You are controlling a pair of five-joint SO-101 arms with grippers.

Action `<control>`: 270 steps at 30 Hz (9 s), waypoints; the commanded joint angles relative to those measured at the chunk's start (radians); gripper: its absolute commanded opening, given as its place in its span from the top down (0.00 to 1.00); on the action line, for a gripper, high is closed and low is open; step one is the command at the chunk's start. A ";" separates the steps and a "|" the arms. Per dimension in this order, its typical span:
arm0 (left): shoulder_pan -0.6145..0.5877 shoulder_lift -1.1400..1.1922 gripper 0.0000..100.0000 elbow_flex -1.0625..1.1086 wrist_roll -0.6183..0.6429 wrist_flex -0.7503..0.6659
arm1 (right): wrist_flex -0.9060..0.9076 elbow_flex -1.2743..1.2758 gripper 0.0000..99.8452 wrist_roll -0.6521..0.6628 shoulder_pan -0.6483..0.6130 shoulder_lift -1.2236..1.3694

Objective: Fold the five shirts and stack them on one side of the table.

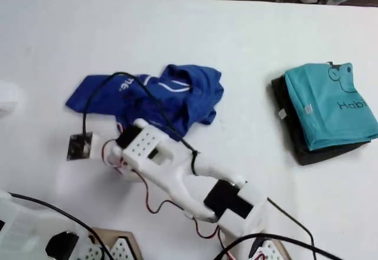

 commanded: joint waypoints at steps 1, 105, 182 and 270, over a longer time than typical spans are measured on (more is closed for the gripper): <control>-0.021 -0.002 0.74 -0.051 -0.002 -0.008 | -0.033 0.003 0.83 0.011 0.070 -0.010; 0.109 0.000 0.74 0.008 0.002 0.000 | -0.065 0.397 0.87 -0.077 -0.019 -0.300; 0.106 0.002 0.74 0.010 0.002 0.005 | 0.153 0.112 0.98 -0.018 0.280 -0.661; 0.199 -0.002 0.74 0.007 -0.002 0.127 | 0.070 0.230 0.98 0.037 0.251 -0.522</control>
